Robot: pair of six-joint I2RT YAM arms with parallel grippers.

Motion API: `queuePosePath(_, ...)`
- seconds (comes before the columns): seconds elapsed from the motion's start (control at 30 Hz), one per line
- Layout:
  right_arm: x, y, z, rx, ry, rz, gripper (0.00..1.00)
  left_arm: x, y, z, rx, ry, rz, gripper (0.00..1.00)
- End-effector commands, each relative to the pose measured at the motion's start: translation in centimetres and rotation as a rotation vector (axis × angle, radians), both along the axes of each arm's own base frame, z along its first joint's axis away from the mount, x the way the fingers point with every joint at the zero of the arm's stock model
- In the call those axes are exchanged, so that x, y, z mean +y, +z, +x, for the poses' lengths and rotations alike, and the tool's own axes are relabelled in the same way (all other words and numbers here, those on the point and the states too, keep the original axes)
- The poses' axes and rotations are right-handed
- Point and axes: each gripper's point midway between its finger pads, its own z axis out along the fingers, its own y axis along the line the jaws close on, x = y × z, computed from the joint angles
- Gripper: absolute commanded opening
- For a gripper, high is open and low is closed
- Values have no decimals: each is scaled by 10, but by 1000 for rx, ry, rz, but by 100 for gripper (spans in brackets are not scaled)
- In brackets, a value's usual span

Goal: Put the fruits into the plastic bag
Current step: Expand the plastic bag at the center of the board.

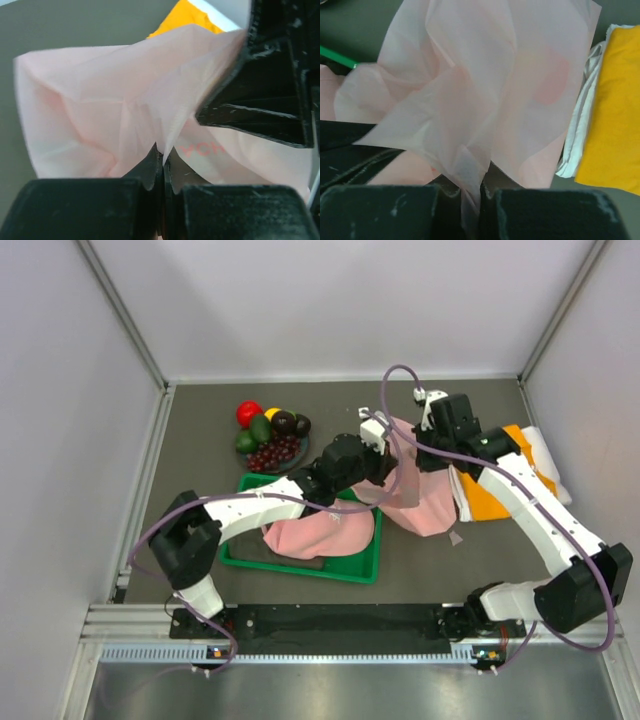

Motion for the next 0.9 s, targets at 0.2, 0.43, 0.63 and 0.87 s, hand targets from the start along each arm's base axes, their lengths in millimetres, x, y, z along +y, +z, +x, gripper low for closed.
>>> queuePosePath(0.2,-52,-11,8,-65,-250,-183,29,81,71,44,39,225,-93,0)
queuePosePath(0.43,-65,-14,4,-71,-328,-214,57,144,75,74,111,333,-119,0)
queuePosePath(0.63,-81,-18,1,-78,-372,-283,70,177,81,83,129,384,-129,0)
queuePosePath(0.87,-117,-19,-3,-61,-486,-321,80,198,79,84,142,422,-134,0)
